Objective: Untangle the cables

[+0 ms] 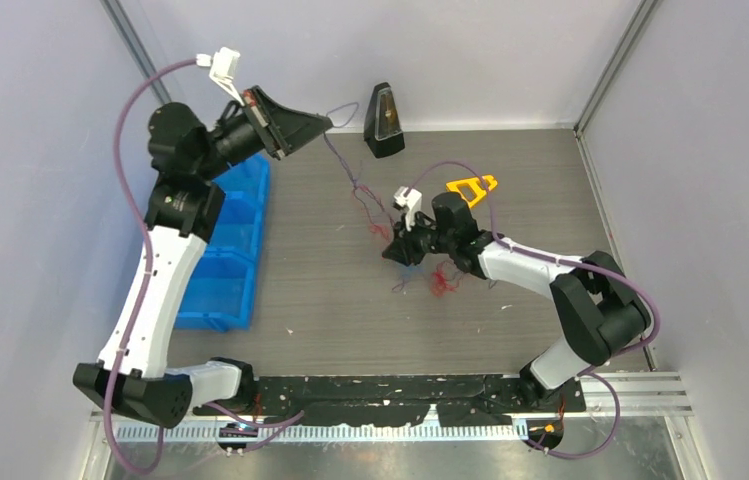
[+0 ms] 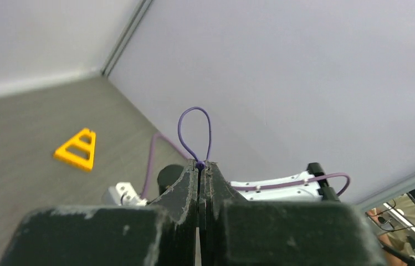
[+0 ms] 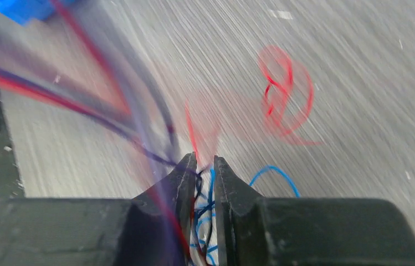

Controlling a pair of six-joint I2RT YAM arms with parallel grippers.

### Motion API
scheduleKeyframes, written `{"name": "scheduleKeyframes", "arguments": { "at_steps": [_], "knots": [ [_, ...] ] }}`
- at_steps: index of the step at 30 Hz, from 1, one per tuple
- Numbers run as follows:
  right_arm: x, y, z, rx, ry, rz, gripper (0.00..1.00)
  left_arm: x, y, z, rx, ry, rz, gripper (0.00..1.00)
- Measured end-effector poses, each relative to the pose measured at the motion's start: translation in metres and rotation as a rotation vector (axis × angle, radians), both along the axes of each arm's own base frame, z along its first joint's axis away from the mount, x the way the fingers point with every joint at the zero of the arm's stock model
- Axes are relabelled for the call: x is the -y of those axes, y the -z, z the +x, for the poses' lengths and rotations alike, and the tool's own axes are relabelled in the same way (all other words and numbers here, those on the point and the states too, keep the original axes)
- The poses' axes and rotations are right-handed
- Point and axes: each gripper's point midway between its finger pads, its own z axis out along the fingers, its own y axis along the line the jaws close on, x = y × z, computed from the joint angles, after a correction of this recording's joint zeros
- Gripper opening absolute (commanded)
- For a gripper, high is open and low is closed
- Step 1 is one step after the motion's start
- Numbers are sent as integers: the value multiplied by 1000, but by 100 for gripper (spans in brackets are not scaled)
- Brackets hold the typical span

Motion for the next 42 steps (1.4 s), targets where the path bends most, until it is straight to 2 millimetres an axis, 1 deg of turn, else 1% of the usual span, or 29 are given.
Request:
{"name": "scheduleKeyframes", "arguments": {
  "at_steps": [2,4,5,7,9,11,14,16,18,21,23,24,25,28,31,33,36,39,40,41,42],
  "knots": [
    [18,16,2,-19,18,-45,23,-5,-25,-11,84,-10,-4,0],
    [39,31,5,-52,50,-81,18,-12,-52,-24,177,-28,-8,0],
    [48,36,7,-67,67,-91,13,-16,-66,-33,223,-36,-11,0],
    [63,43,10,-97,97,-104,7,-24,-88,-47,305,-61,-12,0],
    [70,45,13,-114,113,-109,6,-32,-109,-62,387,-88,-10,0],
    [67,42,12,-123,98,-100,6,-38,-121,-72,437,-113,3,0],
    [62,35,17,-130,85,-94,5,-45,-129,-74,475,-165,28,0],
    [69,32,24,-145,107,-101,5,-51,-127,-70,479,-206,49,0],
    [85,29,36,-158,159,-113,5,-57,-124,-64,475,-246,70,0],
    [119,30,55,-167,252,-159,5,-70,-124,-55,462,-322,88,0],
    [142,36,62,-180,304,-205,6,-80,-131,-52,467,-378,89,0],
    [151,41,63,-192,324,-229,6,-87,-138,-52,484,-414,87,0],
    [163,49,63,-210,343,-262,5,-93,-147,-54,504,-451,82,0],
    [186,70,56,-259,368,-350,5,-110,-172,-64,569,-556,71,0],
    [199,82,50,-272,370,-421,5,-128,-191,-78,621,-674,64,0],
    [206,85,48,-266,368,-457,6,-137,-193,-80,624,-726,71,0],
    [212,87,45,-260,352,-486,5,-138,-192,-90,638,-735,78,0],
    [215,89,41,-258,335,-502,5,-131,-176,-87,622,-689,84,0],
    [216,89,39,-256,326,-509,10,-128,-169,-82,603,-669,86,0],
    [216,88,38,-253,316,-515,29,-125,-162,-76,583,-644,92,0],
    [216,87,34,-255,292,-518,41,-120,-156,-70,559,-613,91,0]
  ]
}}
